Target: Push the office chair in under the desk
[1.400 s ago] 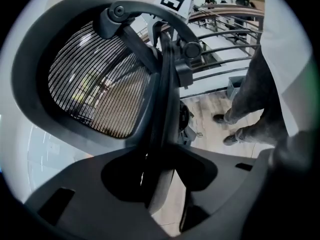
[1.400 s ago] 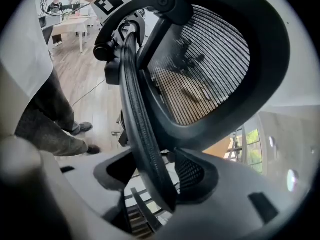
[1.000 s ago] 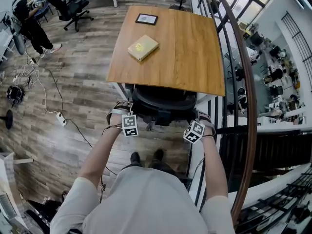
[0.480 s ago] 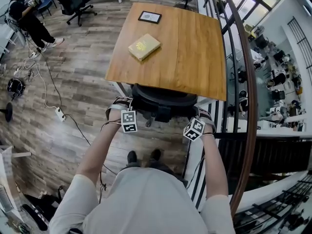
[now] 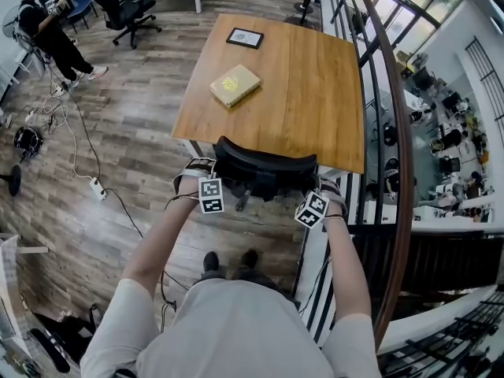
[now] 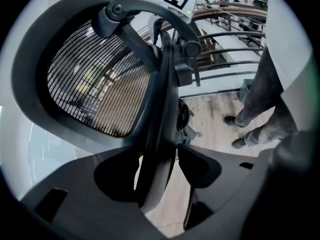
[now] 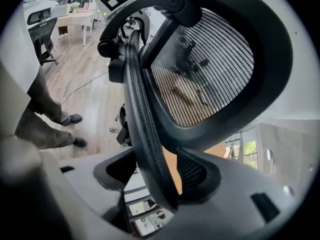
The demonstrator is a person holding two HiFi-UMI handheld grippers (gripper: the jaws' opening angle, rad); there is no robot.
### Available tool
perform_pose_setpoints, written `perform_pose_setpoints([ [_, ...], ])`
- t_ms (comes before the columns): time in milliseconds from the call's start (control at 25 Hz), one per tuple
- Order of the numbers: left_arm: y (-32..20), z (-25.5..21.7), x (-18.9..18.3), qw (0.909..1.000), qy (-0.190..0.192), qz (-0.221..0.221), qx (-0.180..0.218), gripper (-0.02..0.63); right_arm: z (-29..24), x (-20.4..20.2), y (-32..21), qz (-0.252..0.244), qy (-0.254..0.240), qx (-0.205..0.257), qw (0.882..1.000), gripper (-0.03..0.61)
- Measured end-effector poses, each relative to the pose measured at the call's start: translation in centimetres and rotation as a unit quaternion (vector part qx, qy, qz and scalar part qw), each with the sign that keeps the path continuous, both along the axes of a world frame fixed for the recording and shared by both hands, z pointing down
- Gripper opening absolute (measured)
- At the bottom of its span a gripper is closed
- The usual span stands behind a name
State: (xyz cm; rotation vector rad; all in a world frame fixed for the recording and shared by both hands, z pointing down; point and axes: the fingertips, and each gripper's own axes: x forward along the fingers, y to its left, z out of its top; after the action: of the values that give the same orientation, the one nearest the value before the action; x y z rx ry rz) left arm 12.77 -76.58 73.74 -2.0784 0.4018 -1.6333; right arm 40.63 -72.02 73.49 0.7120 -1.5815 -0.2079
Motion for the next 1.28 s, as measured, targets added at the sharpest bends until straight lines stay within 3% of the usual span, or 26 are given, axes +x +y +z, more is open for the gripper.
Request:
perform_pose_setpoints([
  [80,0.3,-0.1,-0.2,1.0000,0.002,-0.004,-0.003,0.270,-0.4,-0.1,0.1,-0.003,0.000,0.001,1.000,0.239],
  [200,0.3,-0.6,-0.6,0.9999,0.003,-0.012,0.010,0.287,-0.9,-0.2,0.4,-0.003,-0.005,0.003,1.000,0.241],
  [320,0.6,-1.8,-1.1,0.9993,0.013,-0.023,0.028,0.287,-1.7,-0.3,0.9,0.008,-0.018,0.016,1.000,0.241],
  [560,2.0,-4.6,-0.9,0.9950,0.077,-0.049,0.041,0.284,-4.1,-1.7,1.9,0.056,-0.086,0.062,0.993,0.241],
  [800,3.8,-7.2,0.3,0.9935,0.090,-0.034,0.061,0.282,-7.9,-2.7,2.5,0.077,-0.139,0.093,0.983,0.241],
  [920,4.5,-9.7,1.1,0.9894,0.123,-0.036,0.068,0.281,-9.3,-3.0,3.2,0.093,-0.169,0.089,0.977,0.241],
  [1040,4.8,-11.6,1.1,0.9767,0.192,-0.077,0.057,0.238,-10.5,-3.4,3.8,0.113,-0.204,0.089,0.968,0.239],
  [1280,6.3,-13.6,1.0,0.9369,0.313,-0.156,0.011,0.212,-13.3,-4.3,4.9,0.153,-0.285,0.106,0.940,0.213],
])
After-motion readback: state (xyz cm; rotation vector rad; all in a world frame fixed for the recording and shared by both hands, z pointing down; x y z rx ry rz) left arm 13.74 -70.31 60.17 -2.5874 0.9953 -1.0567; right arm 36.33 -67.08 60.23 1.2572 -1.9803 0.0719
